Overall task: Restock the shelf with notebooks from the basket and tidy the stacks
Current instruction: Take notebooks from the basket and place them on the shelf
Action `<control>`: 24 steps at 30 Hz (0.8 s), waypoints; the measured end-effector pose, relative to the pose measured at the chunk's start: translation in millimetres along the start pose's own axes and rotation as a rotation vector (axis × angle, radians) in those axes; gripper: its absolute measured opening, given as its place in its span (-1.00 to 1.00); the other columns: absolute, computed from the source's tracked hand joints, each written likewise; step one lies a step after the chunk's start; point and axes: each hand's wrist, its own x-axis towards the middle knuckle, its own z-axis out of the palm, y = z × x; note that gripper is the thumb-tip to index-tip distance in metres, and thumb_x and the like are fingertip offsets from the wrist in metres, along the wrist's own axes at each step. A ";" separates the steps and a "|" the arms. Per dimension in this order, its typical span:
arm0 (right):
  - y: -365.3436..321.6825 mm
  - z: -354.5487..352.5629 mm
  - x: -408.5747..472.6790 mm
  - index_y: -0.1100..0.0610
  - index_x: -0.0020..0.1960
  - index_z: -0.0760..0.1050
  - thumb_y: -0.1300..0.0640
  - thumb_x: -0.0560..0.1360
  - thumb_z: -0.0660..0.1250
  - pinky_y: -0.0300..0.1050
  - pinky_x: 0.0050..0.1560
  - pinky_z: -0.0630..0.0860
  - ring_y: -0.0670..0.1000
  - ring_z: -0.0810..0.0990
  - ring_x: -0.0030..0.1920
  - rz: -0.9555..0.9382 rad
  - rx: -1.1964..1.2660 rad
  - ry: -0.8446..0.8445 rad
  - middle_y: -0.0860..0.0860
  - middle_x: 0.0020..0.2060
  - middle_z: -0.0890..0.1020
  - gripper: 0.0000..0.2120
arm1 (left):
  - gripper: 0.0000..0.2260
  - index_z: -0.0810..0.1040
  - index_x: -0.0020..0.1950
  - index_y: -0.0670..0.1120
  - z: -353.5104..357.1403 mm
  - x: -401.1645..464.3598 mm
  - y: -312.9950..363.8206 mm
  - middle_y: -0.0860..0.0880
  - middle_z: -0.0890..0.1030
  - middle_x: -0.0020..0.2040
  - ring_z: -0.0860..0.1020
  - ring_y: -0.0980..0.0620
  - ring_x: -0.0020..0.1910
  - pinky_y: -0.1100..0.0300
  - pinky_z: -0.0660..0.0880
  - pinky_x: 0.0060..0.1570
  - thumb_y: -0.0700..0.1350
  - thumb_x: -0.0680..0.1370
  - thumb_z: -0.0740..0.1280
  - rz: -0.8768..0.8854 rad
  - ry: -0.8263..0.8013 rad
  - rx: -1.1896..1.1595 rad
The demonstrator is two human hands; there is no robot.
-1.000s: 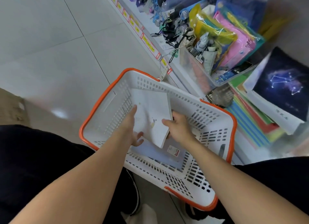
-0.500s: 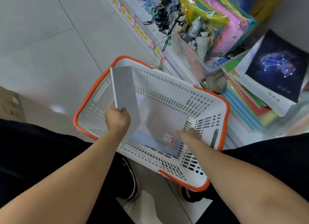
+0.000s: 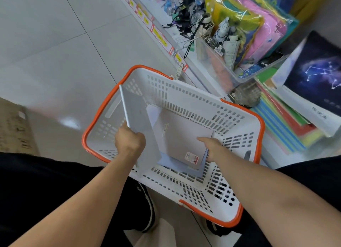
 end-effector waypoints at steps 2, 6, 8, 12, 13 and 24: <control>-13.4 -0.5 -30.7 0.23 0.17 0.57 0.08 0.33 0.58 0.07 0.12 0.55 0.17 0.61 0.08 0.011 0.002 -0.003 0.13 0.10 0.64 -0.53 | -0.70 0.61 -0.01 -0.13 -0.7 -1.4 -1.9 -0.11 0.65 -0.22 0.63 -0.17 -0.24 0.07 0.61 -0.28 -0.27 0.33 0.21 -0.009 -0.004 -0.005; -22.1 -6.9 -45.5 0.12 -0.03 0.54 0.23 0.50 0.43 -0.12 -0.26 0.43 0.05 0.55 -0.19 -0.038 0.048 -0.015 0.07 -0.14 0.59 -0.90 | -0.72 0.59 0.01 -0.17 -3.8 -1.5 -2.0 -0.13 0.65 -0.17 0.63 -0.18 -0.22 0.02 0.63 -0.23 -0.27 0.35 0.23 -0.088 0.009 -0.045; -24.4 -7.5 -46.9 0.14 -0.05 0.51 0.29 0.50 0.41 -0.12 -0.31 0.40 0.01 0.50 -0.25 -0.073 0.081 0.004 0.08 -0.15 0.56 -0.89 | -0.74 0.57 0.03 -0.16 -5.7 -2.4 -1.3 -0.13 0.64 -0.13 0.62 -0.18 -0.19 0.02 0.62 -0.19 -0.29 0.39 0.23 -0.114 0.022 -0.063; -24.2 -3.6 -38.7 0.29 0.08 0.55 0.26 0.44 0.48 -0.11 -0.22 0.54 0.06 0.59 -0.20 -0.183 0.051 0.085 0.12 -0.08 0.64 -0.75 | -0.71 0.56 0.09 -0.17 -3.6 -2.1 -1.3 -0.16 0.64 -0.08 0.63 -0.21 -0.15 -0.07 0.64 -0.12 -0.30 0.41 0.22 -0.145 0.035 -0.083; -22.8 -3.1 -35.5 0.32 0.07 0.57 0.25 0.41 0.51 -0.07 -0.14 0.60 0.10 0.63 -0.15 -0.217 0.051 0.113 0.15 -0.06 0.67 -0.72 | -0.73 0.55 0.09 -0.17 -2.6 -2.4 -1.1 -0.16 0.63 -0.08 0.63 -0.21 -0.14 -0.07 0.63 -0.11 -0.30 0.42 0.22 -0.144 0.035 -0.081; -25.8 -9.2 -56.1 0.24 0.25 0.57 0.10 0.48 0.48 -0.04 0.28 0.46 0.14 0.53 0.27 -0.666 -0.426 0.223 0.15 0.25 0.58 -0.60 | -0.72 0.53 0.11 -0.18 -0.7 -1.6 2.4 -0.16 0.61 -0.09 0.61 -0.22 -0.10 -0.05 0.62 -0.07 -0.32 0.42 0.23 -0.138 0.045 -0.041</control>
